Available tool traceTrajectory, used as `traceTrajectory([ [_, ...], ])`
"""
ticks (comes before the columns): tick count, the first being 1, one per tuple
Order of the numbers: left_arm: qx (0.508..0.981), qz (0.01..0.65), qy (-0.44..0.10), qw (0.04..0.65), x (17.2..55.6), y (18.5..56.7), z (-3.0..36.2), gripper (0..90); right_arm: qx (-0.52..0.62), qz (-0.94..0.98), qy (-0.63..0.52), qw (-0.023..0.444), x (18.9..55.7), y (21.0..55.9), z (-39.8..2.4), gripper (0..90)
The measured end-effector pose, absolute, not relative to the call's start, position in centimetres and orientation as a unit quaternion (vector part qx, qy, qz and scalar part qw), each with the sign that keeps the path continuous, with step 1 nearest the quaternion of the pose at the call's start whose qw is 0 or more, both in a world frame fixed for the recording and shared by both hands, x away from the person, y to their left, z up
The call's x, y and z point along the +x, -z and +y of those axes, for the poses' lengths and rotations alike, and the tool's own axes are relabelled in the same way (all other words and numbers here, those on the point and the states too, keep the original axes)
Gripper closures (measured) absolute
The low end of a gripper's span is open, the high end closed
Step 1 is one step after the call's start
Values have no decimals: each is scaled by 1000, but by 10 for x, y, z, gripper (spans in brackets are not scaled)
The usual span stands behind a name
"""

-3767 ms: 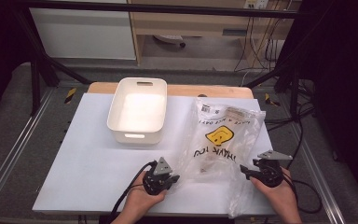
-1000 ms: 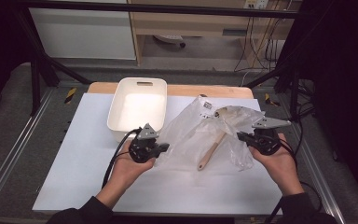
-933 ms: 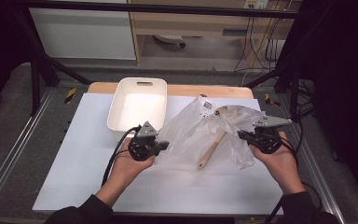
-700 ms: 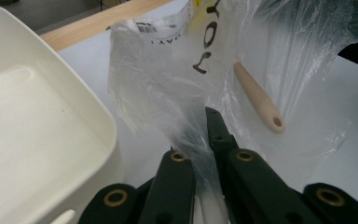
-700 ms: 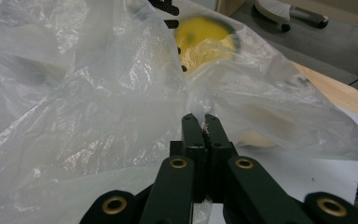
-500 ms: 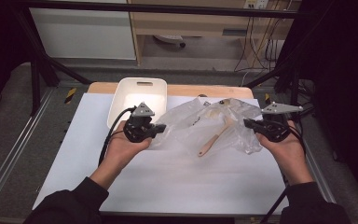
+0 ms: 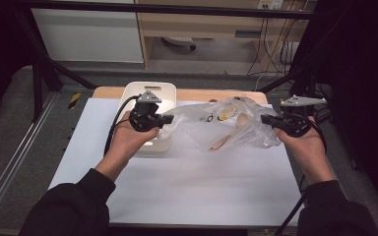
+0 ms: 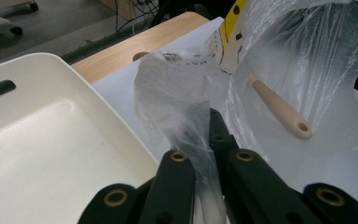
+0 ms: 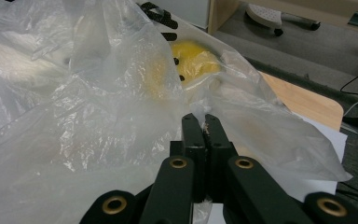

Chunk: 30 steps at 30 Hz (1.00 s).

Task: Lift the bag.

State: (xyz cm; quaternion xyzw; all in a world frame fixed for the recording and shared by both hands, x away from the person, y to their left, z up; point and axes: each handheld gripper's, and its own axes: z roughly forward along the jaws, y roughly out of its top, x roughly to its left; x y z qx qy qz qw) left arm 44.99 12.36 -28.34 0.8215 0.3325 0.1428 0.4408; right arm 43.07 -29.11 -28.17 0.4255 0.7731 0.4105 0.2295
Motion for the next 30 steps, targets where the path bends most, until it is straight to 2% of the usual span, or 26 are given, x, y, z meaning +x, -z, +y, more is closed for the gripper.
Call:
traceTrajectory([
  [30,797,372,-170,445,480,267,145,900,427,772,-415,224,480,260,-263,900],
])
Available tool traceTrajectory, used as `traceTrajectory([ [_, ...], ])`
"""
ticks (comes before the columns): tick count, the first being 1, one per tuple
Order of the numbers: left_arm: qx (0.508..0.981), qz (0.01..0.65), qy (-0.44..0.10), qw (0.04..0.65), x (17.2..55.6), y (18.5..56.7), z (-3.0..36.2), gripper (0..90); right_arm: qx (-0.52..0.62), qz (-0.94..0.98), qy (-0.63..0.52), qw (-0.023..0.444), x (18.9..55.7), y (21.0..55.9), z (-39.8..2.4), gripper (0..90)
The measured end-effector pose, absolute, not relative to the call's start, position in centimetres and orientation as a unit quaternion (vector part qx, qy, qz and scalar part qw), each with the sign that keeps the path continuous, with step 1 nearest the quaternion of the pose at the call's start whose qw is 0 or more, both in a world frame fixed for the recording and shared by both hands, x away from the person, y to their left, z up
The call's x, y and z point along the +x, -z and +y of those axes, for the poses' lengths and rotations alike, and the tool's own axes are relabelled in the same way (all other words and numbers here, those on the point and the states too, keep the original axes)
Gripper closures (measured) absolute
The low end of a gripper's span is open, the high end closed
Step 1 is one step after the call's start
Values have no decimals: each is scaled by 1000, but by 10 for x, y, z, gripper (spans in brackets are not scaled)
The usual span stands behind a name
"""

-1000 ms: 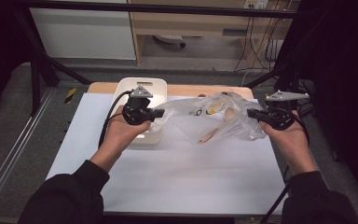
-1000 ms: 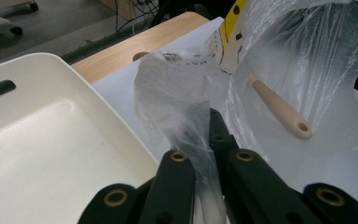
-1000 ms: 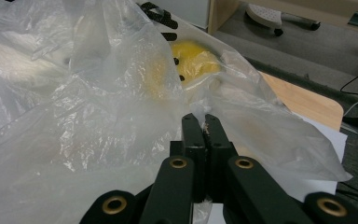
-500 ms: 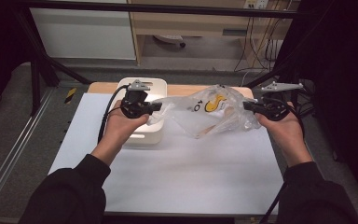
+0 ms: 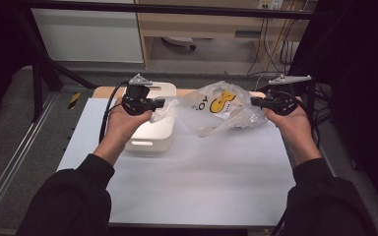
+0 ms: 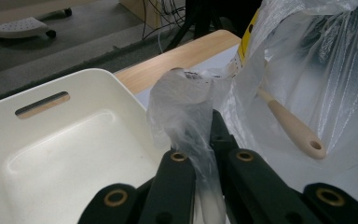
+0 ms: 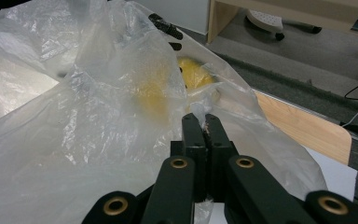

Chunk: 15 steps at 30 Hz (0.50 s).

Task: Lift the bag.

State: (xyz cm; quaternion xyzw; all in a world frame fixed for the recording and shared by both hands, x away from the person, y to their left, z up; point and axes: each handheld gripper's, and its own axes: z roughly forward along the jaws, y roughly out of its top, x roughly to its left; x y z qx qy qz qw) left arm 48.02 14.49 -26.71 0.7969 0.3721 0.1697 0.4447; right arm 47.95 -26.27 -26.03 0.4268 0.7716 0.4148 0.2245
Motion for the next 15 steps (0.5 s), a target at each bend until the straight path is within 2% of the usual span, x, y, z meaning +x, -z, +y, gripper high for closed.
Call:
traceTrajectory([
  [15,790,387,-168,445,489,263,161,900,426,769,-424,219,502,248,-238,900],
])
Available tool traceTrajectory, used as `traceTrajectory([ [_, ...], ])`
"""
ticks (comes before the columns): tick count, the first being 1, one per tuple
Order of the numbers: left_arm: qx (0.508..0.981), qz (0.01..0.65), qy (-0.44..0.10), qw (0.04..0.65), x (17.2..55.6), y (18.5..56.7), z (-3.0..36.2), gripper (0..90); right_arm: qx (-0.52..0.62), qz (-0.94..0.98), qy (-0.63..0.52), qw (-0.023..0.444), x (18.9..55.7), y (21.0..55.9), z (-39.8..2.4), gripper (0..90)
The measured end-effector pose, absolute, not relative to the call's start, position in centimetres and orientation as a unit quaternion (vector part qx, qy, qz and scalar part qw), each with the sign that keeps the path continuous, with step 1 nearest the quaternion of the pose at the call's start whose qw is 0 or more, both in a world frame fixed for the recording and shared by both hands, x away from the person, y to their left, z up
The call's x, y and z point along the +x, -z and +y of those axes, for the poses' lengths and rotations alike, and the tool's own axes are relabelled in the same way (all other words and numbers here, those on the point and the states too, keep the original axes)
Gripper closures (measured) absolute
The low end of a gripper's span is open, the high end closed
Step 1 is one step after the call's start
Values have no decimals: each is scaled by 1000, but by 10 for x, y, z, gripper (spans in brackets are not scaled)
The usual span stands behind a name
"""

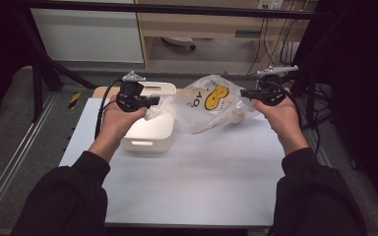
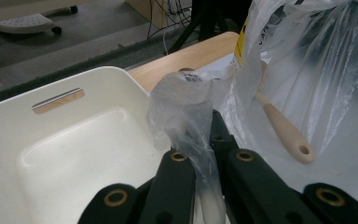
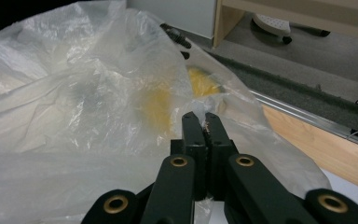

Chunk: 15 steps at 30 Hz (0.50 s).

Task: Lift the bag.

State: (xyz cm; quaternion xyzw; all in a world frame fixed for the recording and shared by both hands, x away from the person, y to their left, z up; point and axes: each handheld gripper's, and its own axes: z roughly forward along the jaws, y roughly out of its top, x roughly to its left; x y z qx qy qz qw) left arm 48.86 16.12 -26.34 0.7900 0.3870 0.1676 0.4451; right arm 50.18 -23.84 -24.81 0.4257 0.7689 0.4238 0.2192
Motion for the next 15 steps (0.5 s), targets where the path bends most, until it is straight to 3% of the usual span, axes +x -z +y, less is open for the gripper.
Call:
traceTrajectory([
  [15,770,404,-185,457,501,240,176,900,445,746,-426,253,510,215,-267,900],
])
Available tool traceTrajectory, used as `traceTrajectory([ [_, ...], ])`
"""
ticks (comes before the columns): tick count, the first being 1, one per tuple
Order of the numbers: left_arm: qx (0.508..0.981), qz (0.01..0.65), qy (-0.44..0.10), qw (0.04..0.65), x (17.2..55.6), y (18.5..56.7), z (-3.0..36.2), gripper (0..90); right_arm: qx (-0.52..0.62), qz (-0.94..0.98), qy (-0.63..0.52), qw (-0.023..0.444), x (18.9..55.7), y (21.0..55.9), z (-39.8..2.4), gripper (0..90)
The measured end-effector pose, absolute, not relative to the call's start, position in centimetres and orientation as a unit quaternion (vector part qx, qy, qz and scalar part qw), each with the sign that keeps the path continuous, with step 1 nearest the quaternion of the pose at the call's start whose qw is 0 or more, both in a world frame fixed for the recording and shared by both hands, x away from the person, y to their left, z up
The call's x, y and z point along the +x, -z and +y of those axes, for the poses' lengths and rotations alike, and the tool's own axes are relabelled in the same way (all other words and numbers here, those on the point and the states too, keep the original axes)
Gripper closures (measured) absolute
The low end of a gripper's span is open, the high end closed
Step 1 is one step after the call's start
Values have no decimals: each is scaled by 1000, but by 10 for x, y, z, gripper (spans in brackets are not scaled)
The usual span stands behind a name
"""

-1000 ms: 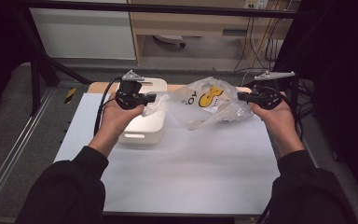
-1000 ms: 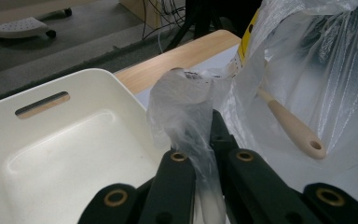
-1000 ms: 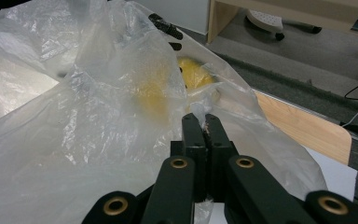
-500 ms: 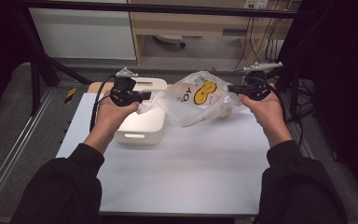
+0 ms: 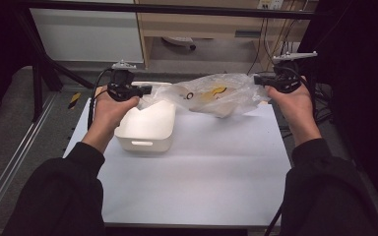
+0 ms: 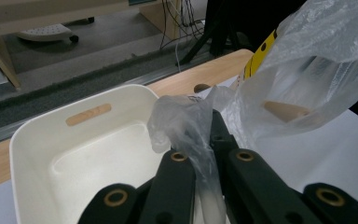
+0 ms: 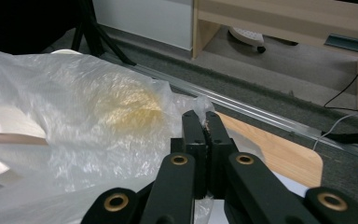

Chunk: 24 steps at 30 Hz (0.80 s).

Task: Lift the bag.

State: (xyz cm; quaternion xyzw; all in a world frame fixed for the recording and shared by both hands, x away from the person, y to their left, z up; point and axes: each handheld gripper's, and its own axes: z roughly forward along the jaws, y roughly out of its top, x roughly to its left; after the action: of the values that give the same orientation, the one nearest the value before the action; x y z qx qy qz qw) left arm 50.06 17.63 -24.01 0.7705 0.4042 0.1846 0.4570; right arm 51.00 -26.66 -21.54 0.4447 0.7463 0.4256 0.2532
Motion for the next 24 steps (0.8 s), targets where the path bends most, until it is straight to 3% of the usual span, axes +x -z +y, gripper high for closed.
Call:
traceTrajectory([
  [13,745,402,-215,486,503,213,176,900,443,738,-427,275,510,192,-275,900],
  [24,755,399,-196,481,495,220,179,900,446,743,-421,269,511,196,-278,900],
])
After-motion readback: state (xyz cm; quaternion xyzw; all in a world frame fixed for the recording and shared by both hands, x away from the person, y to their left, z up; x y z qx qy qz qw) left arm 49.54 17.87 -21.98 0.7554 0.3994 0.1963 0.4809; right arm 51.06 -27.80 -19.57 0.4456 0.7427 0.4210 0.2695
